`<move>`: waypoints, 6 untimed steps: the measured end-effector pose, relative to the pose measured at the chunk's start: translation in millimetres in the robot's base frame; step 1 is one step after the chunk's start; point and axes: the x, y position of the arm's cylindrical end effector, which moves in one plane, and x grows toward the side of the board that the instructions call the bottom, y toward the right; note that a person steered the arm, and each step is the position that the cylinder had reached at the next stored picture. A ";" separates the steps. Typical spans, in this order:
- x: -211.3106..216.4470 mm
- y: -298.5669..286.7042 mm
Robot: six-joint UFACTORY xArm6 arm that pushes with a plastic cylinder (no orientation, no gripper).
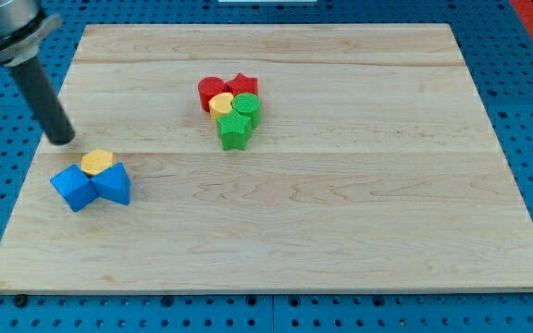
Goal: Move the blue cube along with yellow hexagon to the red circle
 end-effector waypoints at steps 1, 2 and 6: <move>41.4 -22.5; 81.9 -35.6; 59.5 57.3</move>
